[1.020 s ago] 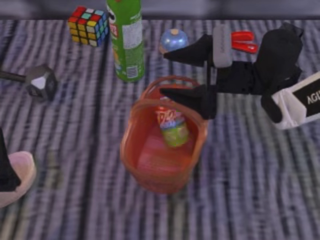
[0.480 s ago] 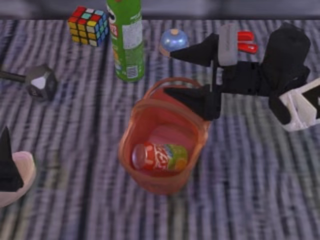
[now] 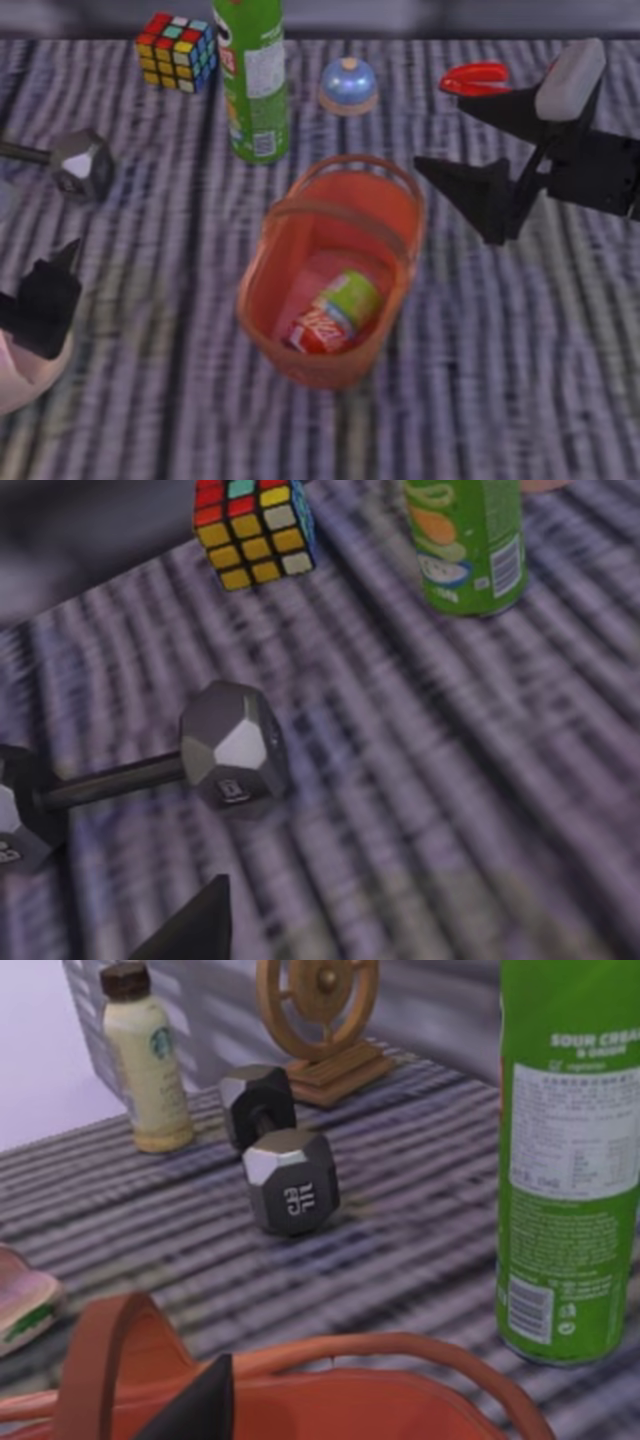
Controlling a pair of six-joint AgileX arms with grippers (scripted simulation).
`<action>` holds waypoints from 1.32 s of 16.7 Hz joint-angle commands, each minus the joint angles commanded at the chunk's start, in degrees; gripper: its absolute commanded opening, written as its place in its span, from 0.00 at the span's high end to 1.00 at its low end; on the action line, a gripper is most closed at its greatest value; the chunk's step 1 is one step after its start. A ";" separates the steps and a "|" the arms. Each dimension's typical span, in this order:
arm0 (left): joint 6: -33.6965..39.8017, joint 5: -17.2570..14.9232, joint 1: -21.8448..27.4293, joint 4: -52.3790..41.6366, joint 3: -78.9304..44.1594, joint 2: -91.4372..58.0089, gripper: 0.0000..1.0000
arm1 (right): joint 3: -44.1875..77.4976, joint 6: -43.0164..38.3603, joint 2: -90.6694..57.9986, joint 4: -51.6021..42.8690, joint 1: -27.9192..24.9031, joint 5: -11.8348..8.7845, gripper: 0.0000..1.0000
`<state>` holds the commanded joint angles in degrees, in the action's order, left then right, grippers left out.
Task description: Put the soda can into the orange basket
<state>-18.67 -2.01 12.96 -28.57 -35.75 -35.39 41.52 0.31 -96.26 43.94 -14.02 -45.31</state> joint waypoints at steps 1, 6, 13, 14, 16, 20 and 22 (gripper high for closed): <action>-2.67 -0.09 1.68 -3.81 -5.12 -5.07 0.00 | -3.18 0.14 5.19 -2.86 0.86 2.71 0.00; -17.14 -0.19 10.47 -23.25 -32.43 -32.48 0.00 | -18.39 0.31 32.89 -17.40 5.24 16.73 0.00; -36.81 0.64 21.52 -46.82 -68.78 -69.53 0.00 | -34.21 0.00 72.60 -34.63 10.44 34.64 0.00; -39.09 0.82 22.73 -49.47 -73.08 -73.95 0.00 | -35.78 -0.01 77.50 -36.47 11.04 36.75 0.00; -43.07 1.18 24.81 -54.07 -80.61 -81.70 0.00 | -38.38 -0.06 85.79 -39.62 12.09 40.43 0.00; -48.00 1.74 27.30 -59.74 -90.01 -91.30 0.00 | -41.21 -0.26 95.16 -43.47 13.30 44.79 0.00; -48.63 1.83 27.61 -60.47 -91.23 -92.53 0.00 | -41.52 -0.31 96.26 -43.94 13.44 45.31 0.00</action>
<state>-67.30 -0.19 40.57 -89.04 -126.98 -127.92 0.00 0.00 0.00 0.00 -0.57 0.00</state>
